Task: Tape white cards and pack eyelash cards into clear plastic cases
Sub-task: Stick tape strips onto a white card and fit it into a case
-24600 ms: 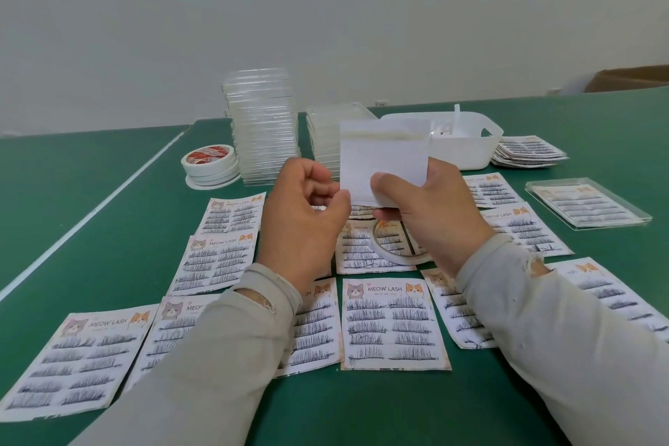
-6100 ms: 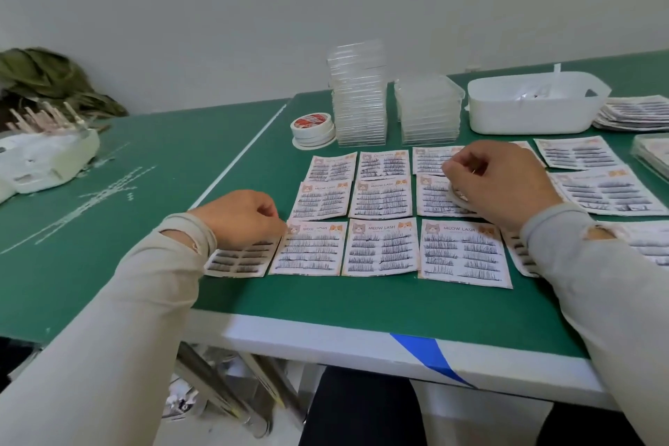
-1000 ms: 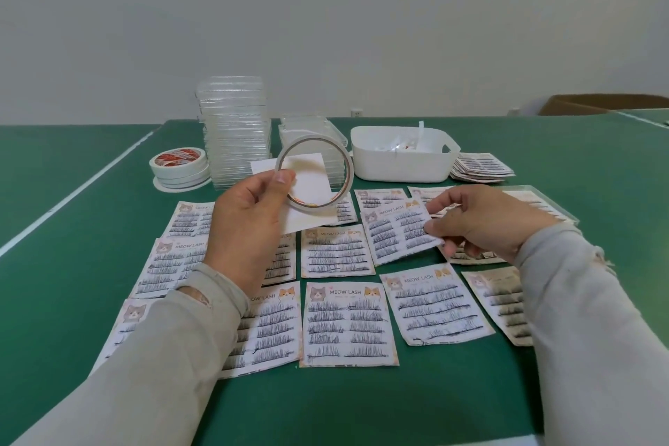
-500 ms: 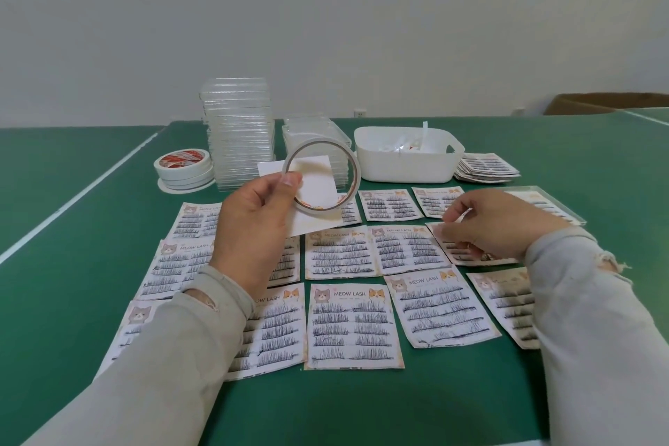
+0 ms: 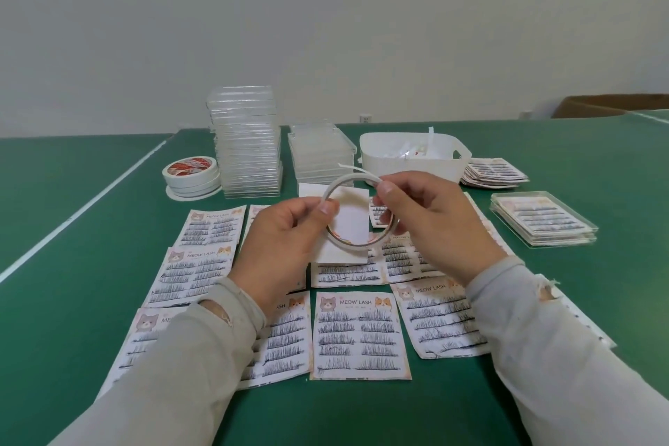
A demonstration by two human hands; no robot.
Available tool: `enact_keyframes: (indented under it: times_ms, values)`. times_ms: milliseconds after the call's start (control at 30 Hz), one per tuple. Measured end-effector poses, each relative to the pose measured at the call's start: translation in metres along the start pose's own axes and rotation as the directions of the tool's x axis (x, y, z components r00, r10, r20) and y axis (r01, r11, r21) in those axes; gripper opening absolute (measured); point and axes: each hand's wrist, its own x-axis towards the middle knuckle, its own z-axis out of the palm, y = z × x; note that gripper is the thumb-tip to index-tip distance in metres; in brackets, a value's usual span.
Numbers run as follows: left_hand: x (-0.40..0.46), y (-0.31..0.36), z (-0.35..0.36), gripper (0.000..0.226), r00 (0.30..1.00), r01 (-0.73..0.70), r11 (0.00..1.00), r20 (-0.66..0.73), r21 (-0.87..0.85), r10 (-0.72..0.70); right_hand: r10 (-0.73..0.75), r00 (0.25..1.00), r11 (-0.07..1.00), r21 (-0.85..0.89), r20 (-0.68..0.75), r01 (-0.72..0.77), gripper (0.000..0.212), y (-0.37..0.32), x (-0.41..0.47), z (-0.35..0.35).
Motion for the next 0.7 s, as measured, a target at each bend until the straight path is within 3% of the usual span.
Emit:
enact_keyframes:
  times_ms: [167, 333, 500, 600, 700]
  values:
    - [-0.0025, -0.0010, 0.0016, 0.016, 0.999, -0.014, 0.998, 0.041, 0.068, 0.012, 0.090, 0.996, 0.970, 0.227, 0.015, -0.091, 0.016, -0.0022, 0.0005, 0.0039]
    - [-0.0065, 0.0047, 0.0014, 0.022, 0.999, 0.006, 1.000, 0.040, 0.016, -0.006, 0.249, 0.960, 0.799, 0.534, 0.124, -0.277, 0.018, -0.0052, 0.0030, -0.0001]
    - [-0.0074, 0.0026, 0.0020, 0.047, 0.998, -0.043, 0.999, 0.055, 0.033, 0.042, 0.341, 0.886, 0.809, 0.381, 0.313, -0.447, 0.024, -0.0050, -0.0013, 0.0007]
    - [-0.0074, -0.0001, 0.0024, 0.063, 0.988, -0.065, 0.998, 0.140, 0.019, 0.062, 0.334, 0.893, 0.851, 0.311, 0.303, -0.424, 0.023, -0.0071, -0.0023, 0.0005]
    - [-0.0067, -0.0045, 0.0035, 0.059, 0.983, -0.074, 0.996, 0.171, 0.053, 0.064, 0.296, 0.921, 0.907, 0.228, 0.252, -0.354, 0.019, -0.0089, -0.0038, 0.0020]
